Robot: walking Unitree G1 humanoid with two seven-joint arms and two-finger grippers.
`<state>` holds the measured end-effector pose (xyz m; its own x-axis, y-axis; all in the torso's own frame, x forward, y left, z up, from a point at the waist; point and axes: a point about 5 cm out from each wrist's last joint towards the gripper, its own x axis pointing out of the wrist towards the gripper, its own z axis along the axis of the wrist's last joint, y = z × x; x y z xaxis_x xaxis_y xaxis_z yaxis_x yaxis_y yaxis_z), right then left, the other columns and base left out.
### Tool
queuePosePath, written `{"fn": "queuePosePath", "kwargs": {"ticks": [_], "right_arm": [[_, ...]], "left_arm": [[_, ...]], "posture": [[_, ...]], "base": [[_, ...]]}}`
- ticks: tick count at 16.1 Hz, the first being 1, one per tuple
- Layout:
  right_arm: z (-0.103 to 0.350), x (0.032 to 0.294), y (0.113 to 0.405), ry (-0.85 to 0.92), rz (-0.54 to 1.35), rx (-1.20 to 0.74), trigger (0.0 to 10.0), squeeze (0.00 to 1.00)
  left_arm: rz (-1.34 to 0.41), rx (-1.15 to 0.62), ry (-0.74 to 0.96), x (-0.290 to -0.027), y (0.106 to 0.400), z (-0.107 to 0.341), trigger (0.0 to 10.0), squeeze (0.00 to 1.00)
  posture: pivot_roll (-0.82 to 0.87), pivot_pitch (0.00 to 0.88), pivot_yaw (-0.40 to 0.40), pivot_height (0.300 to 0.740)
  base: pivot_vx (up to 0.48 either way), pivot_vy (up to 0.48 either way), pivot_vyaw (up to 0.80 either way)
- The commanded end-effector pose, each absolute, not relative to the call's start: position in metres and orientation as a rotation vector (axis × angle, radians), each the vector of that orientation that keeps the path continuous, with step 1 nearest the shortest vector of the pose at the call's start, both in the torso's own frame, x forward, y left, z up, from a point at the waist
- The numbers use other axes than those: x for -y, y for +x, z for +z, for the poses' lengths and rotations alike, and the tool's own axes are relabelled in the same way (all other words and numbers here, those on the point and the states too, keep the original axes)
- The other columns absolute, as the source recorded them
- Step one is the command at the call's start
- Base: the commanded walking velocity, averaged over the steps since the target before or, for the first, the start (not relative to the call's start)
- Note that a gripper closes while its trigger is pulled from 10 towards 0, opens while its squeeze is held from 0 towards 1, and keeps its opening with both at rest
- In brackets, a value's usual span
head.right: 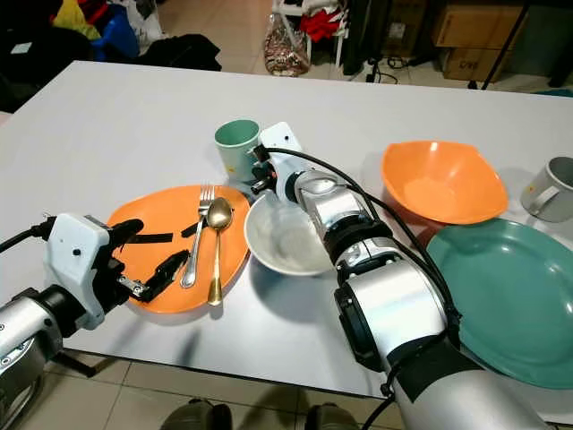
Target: Setting the table
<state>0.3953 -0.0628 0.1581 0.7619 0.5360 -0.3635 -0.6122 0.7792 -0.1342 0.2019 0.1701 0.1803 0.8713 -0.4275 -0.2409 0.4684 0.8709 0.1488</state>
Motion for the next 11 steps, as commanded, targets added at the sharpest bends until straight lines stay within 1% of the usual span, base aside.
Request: {"fn": "queuePosePath", "kwargs": {"ticks": [1, 2, 3, 7, 8, 10, 11], "right_arm": [[0.165, 0.059, 0.397, -0.262, 0.637, -0.307, 10.0, 0.16], [0.166, 0.059, 0.397, -0.261, 0.637, -0.305, 10.0, 0.52], [0.167, 0.059, 0.398, -0.261, 0.636, -0.302, 10.0, 0.57], [0.175, 0.061, 0.401, -0.262, 0.639, -0.279, 10.0, 0.57], [0.176, 0.061, 0.401, -0.264, 0.639, -0.275, 10.0, 0.62], [0.182, 0.064, 0.404, -0.266, 0.628, -0.26, 10.0, 0.76], [0.183, 0.065, 0.404, -0.267, 0.626, -0.258, 10.0, 0.76]], "left_arm": [[-0.483, -0.211, 0.213, -0.168, 0.198, 0.182, 10.0, 0.0], [-0.485, -0.211, 0.212, -0.168, 0.198, 0.182, 10.0, 0.0], [-0.485, -0.211, 0.212, -0.168, 0.198, 0.182, 10.0, 0.0], [-0.483, -0.2, 0.22, -0.169, 0.204, 0.184, 10.0, 0.0], [-0.482, -0.197, 0.223, -0.17, 0.207, 0.184, 10.0, 0.0], [-0.484, -0.185, 0.23, -0.17, 0.211, 0.186, 10.0, 0.0], [-0.484, -0.183, 0.231, -0.171, 0.212, 0.186, 10.0, 0.0]], "posture": [[0.04, 0.15, 0.042, 0.74], [0.04, 0.145, 0.041, 0.74], [0.04, 0.143, 0.041, 0.74], [0.03, 0.124, 0.045, 0.74], [0.02, 0.115, 0.048, 0.74], [0.01, 0.089, 0.055, 0.74], [0.01, 0.086, 0.055, 0.74]], "base": [[0.0, 0.0, 0.0], [0.0, 0.0, 0.0], [0.0, 0.0, 0.0], [0.0, 0.0, 0.0], [0.0, 0.0, 0.0], [0.0, 0.0, 0.0], [0.0, 0.0, 0.0]]}}
